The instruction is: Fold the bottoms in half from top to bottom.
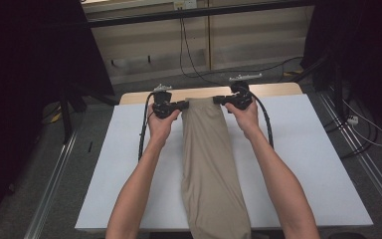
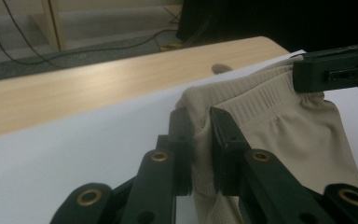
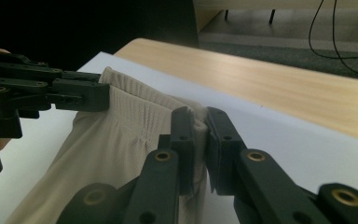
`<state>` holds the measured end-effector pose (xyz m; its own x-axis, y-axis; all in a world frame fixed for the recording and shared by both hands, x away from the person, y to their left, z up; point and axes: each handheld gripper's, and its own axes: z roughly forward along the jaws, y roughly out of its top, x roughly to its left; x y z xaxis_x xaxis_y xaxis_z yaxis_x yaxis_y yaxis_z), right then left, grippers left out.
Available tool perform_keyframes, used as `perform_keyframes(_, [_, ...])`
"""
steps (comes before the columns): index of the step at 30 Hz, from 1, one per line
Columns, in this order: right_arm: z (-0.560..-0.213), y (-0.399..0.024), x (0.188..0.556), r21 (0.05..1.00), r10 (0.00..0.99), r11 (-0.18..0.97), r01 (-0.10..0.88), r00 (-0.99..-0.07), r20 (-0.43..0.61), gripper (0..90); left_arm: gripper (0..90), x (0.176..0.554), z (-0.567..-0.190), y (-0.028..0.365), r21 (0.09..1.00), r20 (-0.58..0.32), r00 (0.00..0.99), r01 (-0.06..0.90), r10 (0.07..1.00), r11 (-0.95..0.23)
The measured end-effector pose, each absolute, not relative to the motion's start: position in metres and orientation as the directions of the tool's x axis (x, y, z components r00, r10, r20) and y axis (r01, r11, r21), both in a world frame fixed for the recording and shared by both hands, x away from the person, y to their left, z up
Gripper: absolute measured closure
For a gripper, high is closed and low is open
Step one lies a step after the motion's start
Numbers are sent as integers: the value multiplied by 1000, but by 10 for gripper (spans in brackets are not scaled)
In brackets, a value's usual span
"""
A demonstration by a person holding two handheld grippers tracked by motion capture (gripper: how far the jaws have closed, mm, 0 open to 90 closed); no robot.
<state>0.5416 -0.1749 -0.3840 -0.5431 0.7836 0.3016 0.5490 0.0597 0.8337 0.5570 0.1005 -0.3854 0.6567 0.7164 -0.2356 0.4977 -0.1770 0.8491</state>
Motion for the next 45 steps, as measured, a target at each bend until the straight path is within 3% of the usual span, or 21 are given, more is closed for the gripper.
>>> perform_keyframes(13, [-310,-200,544,897,781,-21,442,-552,290,824,799,565,-303,83,912,-153,710,370,687,-180])
perform_keyframes(23, [-325,-205,507,893,738,6,449,-605,299,825,792,522,-324,91,908,-125,767,345,629,-240])
perform_keyframes(35, [-335,-207,419,898,693,110,426,-681,238,825,792,424,-335,101,912,-106,847,292,521,-289])
perform_keyframes(45, [-365,-214,347,877,629,142,459,-726,278,823,789,355,-367,103,879,-96,901,277,424,-389])
